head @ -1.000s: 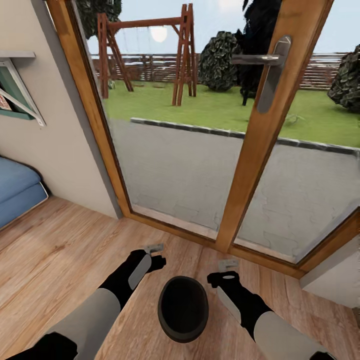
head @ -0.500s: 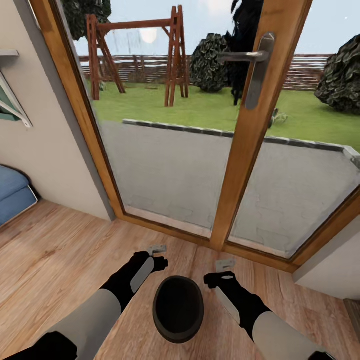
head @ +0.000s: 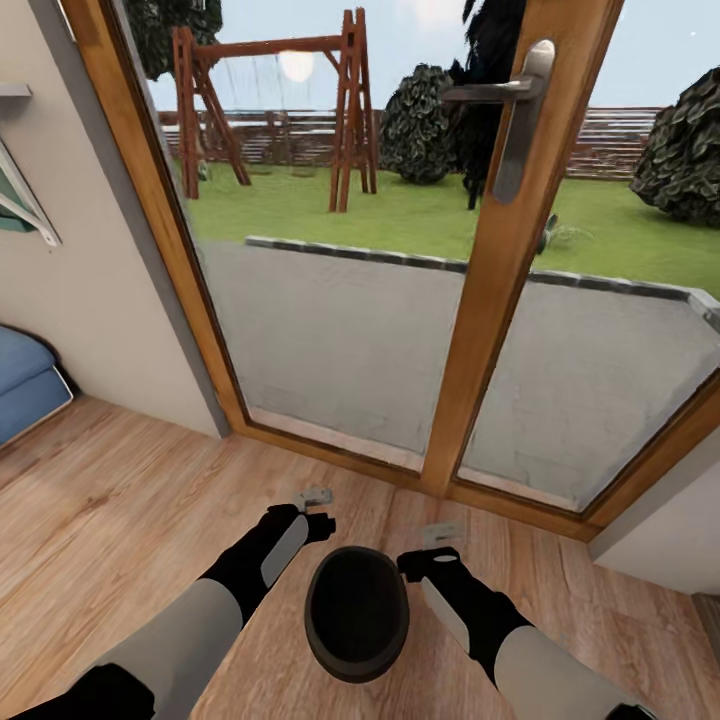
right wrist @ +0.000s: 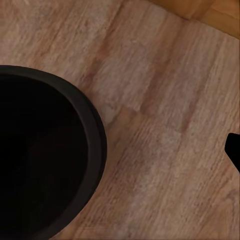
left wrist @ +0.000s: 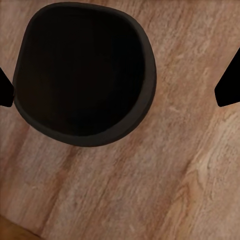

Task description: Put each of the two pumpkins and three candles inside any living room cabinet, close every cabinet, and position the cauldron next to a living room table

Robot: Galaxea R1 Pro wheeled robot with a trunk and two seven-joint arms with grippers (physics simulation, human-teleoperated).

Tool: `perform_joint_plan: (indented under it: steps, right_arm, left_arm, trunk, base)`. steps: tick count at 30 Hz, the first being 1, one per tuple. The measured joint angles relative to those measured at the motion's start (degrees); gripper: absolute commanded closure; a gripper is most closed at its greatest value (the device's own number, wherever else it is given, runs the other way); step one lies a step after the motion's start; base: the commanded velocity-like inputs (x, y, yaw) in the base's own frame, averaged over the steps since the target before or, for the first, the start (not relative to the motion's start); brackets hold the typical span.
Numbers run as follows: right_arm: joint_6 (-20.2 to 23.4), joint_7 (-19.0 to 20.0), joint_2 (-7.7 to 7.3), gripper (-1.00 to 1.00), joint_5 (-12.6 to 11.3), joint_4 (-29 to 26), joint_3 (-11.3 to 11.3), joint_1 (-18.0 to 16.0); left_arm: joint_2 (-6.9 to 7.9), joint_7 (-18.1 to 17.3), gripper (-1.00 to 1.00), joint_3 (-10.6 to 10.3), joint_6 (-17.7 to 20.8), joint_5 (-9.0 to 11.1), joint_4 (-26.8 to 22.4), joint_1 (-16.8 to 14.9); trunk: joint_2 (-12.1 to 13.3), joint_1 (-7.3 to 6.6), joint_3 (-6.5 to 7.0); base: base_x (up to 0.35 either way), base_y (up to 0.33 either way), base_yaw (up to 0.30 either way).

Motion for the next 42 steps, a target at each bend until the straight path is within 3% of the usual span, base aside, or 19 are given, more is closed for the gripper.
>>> perform_joint_plan:
  steps: [6,14,42]
  right_arm:
    - [0.04,0.18,0.29,-1.00,0.04,1.00,0.00,0.00]
    - [0.09,4.04,0.24,-1.00,0.18,1.19,0.00,-0.02]
    - [-0.17,4.23,0.33,-1.00,0.53,3.64,0.00,-0.05]
  left_arm:
    - [0.06,-0.23,-1.00,0.00,0.06,0.01,0.08,0.00]
    - [0.12,-0.31,-1.00,-0.05,0.07,-0.03,0.09,0.00]
    - [0.02,-0.53,-1.00,-0.09,0.07,-0.05,2.16,0.09]
  trunk:
    - [-2.41,1.32,-1.08]
    - [-5.62,3.08,-2.51]
    - [-16.84,9.23,-7.54]
  base:
    - [0.000,0.000,0.000]
    - [0.000,0.000,0.000]
    - [0.000,0.000,0.000]
